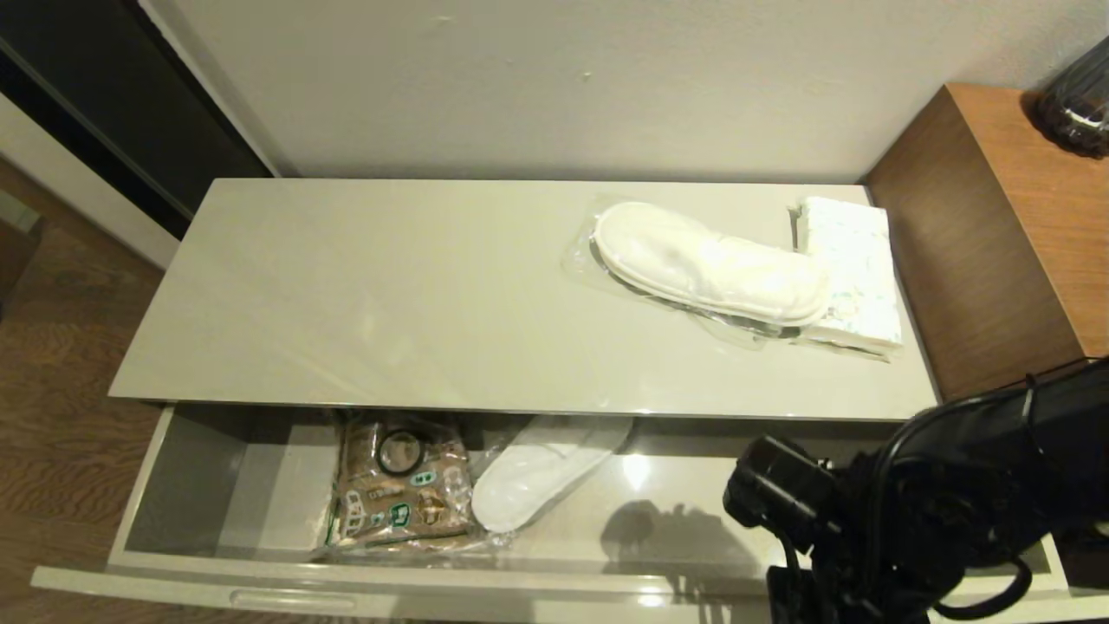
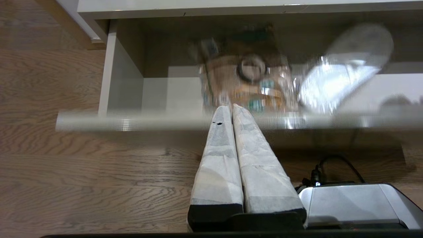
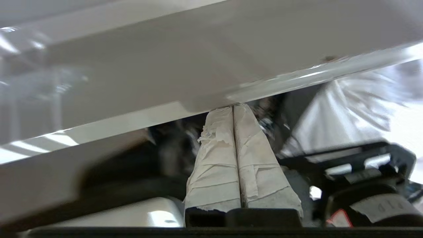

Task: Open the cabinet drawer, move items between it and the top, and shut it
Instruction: Close the drawer

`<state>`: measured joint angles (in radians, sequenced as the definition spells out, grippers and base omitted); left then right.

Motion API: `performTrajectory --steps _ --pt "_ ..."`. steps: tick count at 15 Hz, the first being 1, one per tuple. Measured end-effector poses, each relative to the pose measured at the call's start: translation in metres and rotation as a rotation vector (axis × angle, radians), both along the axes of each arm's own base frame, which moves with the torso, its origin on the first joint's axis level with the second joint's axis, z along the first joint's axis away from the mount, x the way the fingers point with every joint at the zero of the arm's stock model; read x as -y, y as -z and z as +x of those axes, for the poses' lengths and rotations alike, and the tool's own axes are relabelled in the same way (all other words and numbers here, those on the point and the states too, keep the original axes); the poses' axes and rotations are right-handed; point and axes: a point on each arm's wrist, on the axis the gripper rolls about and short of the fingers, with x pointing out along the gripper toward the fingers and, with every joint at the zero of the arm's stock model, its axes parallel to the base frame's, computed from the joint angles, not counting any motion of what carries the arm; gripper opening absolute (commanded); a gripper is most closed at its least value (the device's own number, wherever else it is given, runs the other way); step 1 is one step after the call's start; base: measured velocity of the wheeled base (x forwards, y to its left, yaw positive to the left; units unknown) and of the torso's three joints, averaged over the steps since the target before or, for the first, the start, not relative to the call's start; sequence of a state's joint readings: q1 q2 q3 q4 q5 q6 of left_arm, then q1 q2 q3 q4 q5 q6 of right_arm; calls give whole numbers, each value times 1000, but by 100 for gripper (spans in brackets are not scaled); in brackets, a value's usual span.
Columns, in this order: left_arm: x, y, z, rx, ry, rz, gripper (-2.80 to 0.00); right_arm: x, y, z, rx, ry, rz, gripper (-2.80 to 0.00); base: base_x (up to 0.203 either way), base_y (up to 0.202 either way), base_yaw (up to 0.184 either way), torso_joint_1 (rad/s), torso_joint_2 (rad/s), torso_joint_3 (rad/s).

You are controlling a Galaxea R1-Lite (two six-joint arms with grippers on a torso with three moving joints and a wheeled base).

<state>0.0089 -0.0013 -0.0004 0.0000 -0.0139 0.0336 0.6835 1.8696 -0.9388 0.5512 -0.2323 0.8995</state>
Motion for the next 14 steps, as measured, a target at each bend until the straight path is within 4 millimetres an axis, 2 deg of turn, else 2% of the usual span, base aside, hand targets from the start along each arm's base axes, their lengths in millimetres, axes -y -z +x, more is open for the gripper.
performTrajectory --steps 4,8,11,14 --pt "0 0 0 0 0 0 -280 -3 -41 47 114 68 65 -280 0 0 0 0 0 0" --pt "0 0 0 -1 0 0 -280 2 -78 80 160 115 90 -280 0 0 0 0 0 0" --pt "0 0 0 0 0 0 -280 7 -88 84 144 126 80 -280 0 0 0 0 0 0" --pt "0 0 0 0 0 0 -280 12 -90 69 88 113 83 -280 0 0 0 0 0 0"
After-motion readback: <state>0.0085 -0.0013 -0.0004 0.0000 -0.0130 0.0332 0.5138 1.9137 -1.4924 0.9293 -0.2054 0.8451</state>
